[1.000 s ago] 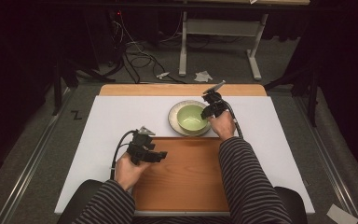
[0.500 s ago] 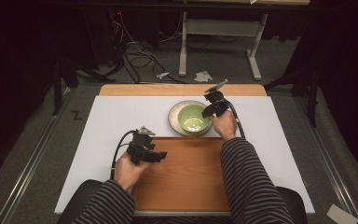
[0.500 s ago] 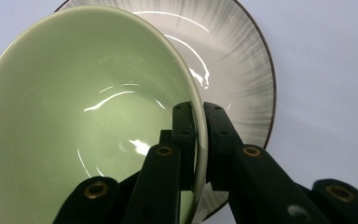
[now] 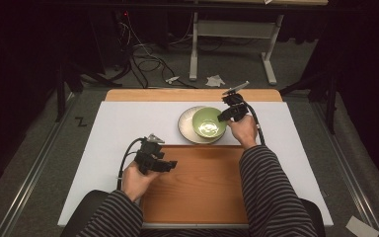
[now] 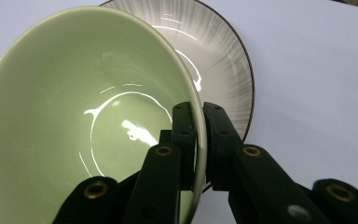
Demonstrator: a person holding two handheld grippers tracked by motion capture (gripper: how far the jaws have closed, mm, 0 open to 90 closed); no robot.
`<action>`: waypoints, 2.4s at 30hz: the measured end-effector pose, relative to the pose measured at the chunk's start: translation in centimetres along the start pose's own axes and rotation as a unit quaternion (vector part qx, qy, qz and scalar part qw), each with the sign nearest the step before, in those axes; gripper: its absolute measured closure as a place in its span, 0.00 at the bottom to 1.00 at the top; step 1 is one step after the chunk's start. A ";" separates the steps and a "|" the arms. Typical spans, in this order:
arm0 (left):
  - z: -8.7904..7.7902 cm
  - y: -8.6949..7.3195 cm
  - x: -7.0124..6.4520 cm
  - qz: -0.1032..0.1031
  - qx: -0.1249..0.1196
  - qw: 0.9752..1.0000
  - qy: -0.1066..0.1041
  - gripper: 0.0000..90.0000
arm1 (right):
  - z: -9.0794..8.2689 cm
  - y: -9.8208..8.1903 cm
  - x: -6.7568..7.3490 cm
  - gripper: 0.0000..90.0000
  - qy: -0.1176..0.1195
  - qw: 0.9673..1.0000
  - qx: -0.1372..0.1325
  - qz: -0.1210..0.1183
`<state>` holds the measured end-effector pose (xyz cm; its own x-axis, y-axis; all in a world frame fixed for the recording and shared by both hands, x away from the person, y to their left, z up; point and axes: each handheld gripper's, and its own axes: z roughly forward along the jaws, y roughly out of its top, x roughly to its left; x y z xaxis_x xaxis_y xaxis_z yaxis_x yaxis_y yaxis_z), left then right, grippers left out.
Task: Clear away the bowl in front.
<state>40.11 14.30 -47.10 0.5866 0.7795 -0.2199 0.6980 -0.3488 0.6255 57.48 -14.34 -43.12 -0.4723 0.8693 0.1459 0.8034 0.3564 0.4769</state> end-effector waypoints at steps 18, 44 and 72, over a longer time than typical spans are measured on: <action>0.0 0.0 0.1 0.001 0.003 1.000 -0.002 0.40 | -1.1 -0.2 0.6 0.96 0.014 1.000 0.002 -0.025; 0.1 0.0 0.1 0.001 0.006 1.000 -0.002 0.40 | -2.6 -1.3 2.0 0.96 0.040 0.996 0.018 -0.075; 0.2 0.0 0.1 -0.002 0.005 1.000 -0.002 0.40 | -4.0 -3.7 2.9 0.95 0.069 0.992 0.023 -0.103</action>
<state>40.22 14.25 -47.22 0.5855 0.7787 -0.2255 0.7043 -0.3509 0.6172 51.66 -14.55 -40.99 -0.6701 0.7231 0.1677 0.6994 0.5394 0.4690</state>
